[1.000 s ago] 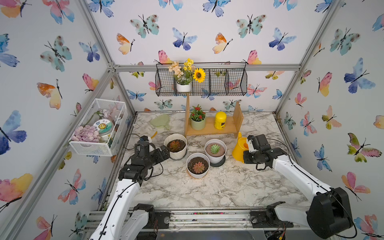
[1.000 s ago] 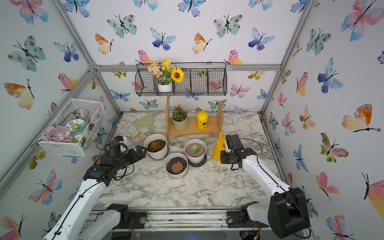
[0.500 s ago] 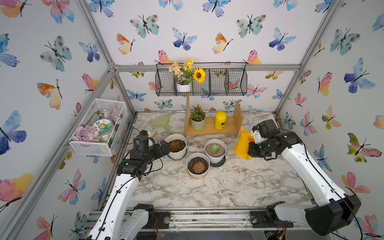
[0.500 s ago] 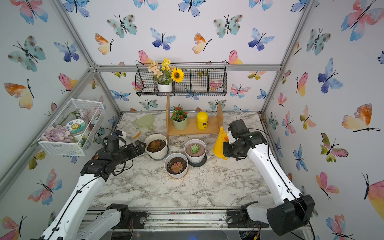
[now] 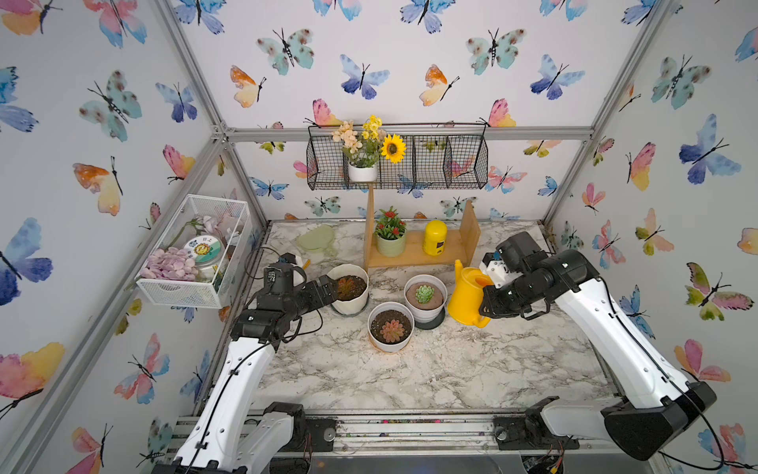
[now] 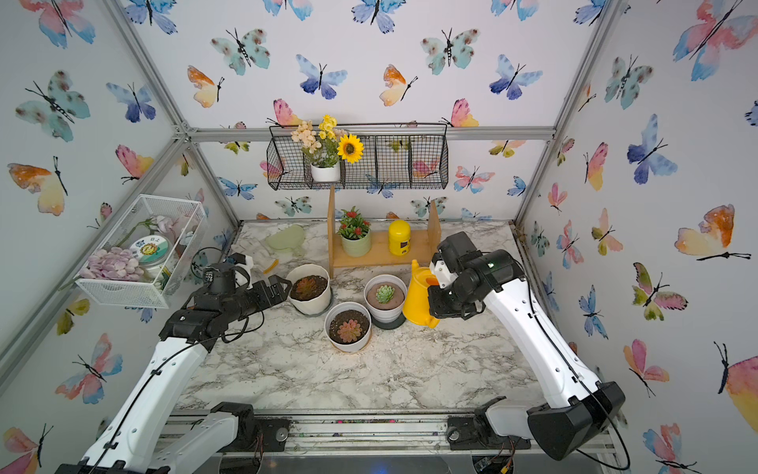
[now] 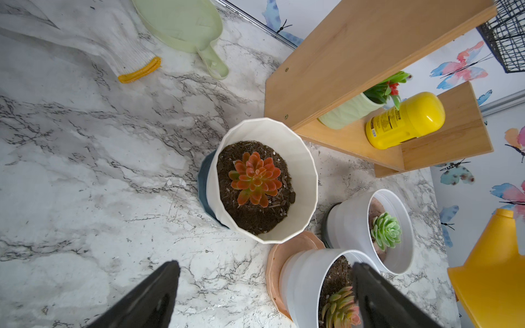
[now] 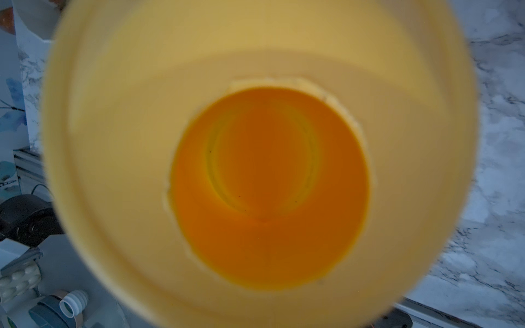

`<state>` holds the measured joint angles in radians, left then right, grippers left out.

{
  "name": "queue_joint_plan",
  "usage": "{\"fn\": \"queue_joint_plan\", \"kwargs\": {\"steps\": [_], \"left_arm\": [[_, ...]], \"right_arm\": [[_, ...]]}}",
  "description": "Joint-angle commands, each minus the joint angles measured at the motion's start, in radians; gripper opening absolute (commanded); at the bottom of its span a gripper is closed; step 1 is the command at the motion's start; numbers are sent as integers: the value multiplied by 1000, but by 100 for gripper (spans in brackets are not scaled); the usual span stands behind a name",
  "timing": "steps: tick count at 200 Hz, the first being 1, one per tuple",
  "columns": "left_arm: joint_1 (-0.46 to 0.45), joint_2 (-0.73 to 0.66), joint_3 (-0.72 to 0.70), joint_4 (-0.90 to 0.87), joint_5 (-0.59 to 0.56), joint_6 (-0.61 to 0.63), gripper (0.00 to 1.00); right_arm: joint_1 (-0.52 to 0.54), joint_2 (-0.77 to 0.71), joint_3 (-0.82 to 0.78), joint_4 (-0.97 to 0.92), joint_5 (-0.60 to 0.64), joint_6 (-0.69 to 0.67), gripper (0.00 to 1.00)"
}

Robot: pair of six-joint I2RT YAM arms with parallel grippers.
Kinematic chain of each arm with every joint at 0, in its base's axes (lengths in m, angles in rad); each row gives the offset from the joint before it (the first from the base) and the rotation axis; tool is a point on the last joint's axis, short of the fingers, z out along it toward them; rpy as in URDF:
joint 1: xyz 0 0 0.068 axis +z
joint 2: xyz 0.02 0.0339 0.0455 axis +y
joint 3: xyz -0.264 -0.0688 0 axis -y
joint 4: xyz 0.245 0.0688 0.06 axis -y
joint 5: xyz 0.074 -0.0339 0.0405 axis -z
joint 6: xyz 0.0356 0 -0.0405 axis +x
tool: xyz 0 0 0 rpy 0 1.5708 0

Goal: Water the succulent around the soil edge
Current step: Water the soil of the potted plant with water.

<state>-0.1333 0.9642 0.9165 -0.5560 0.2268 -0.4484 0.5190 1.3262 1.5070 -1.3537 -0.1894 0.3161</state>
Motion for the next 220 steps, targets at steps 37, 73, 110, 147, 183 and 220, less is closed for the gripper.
{"fn": "queue_joint_plan", "kwargs": {"steps": [37,73,110,147,183,220], "left_arm": [[-12,29,-4,37,92,16,99],[-18,42,-13,52,115,16,99],[-24,64,-8,60,128,19,99],[-29,92,6,62,138,32,99],[-31,105,6,61,148,52,99],[-32,108,-5,57,146,69,98]], "right_arm": [[111,-22,-14,-21,-19,60,2],[156,-36,-32,-22,-40,125,2],[187,-16,-58,-23,-65,181,2],[202,17,-41,-24,-73,226,2],[216,5,-46,-23,-117,263,2],[232,-44,-88,-23,-216,314,1]]}}
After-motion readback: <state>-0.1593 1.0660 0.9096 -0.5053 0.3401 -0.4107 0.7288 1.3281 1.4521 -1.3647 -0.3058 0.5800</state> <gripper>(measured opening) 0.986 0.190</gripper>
